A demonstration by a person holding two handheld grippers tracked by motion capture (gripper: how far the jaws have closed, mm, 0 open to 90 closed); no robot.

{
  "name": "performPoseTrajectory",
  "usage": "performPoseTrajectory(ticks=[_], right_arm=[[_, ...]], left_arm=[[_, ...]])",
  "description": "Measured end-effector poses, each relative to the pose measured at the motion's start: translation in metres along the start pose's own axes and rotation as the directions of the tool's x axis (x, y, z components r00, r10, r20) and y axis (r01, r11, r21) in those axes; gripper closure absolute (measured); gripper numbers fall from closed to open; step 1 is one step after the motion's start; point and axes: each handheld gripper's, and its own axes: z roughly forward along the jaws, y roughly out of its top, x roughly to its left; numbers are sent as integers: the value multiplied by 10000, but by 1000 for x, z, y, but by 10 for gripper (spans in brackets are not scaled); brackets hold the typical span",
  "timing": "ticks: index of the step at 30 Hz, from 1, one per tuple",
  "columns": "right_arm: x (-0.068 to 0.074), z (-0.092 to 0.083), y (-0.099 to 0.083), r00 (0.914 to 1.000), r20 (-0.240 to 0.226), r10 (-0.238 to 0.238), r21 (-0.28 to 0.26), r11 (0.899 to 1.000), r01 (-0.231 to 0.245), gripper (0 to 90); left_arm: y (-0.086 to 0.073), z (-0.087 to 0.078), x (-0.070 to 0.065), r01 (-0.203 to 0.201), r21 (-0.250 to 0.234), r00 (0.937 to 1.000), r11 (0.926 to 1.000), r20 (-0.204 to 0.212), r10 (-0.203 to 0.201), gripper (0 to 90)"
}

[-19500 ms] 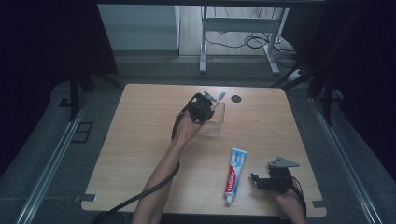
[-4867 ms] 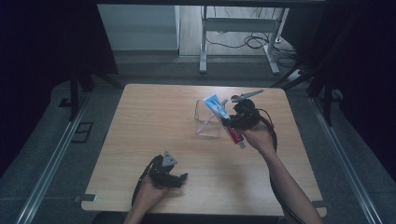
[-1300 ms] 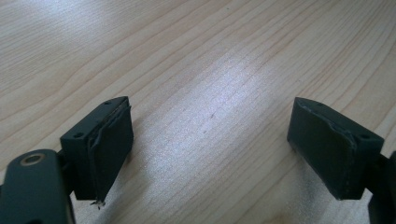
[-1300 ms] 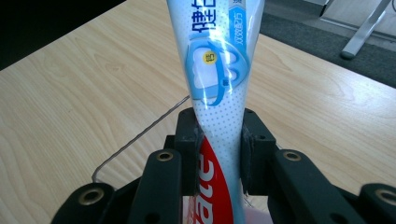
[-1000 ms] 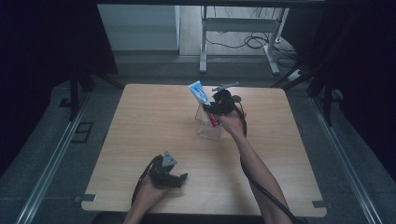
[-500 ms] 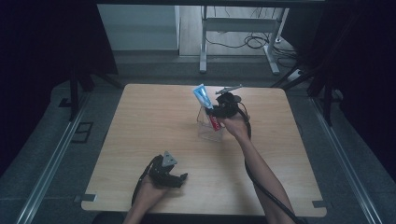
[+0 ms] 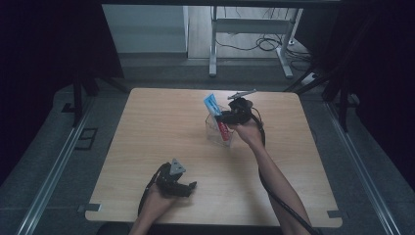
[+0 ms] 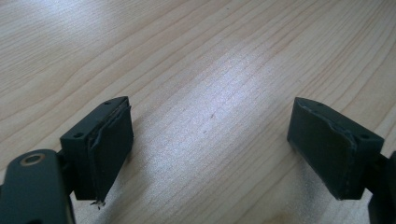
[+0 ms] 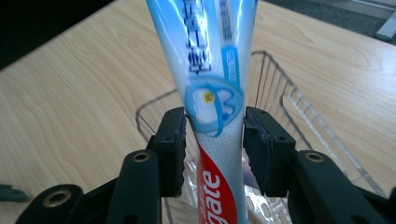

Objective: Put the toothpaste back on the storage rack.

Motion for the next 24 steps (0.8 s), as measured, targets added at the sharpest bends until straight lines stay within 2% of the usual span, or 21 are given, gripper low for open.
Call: performPoseTrajectory(ticks=[3,7,18,24], right_arm=[[0,-8,3,9996,-210,196,-264,9995,-201,574],[1,-16,7,9995,-282,121,-317,9994,-130,542],[4,-25,5,9998,-136,-162,-229,9996,159,429],[8,-29,3,9987,42,-513,-206,9985,514,370]], left_arm=[[0,0,0,-5,5,10000,10000,0,5,144],[0,0,0,-5,24,10000,10000,5,5,144],[0,0,0,-8,20,10000,10000,6,8,144],[0,0,0,-6,19,10000,10000,5,6,144]])
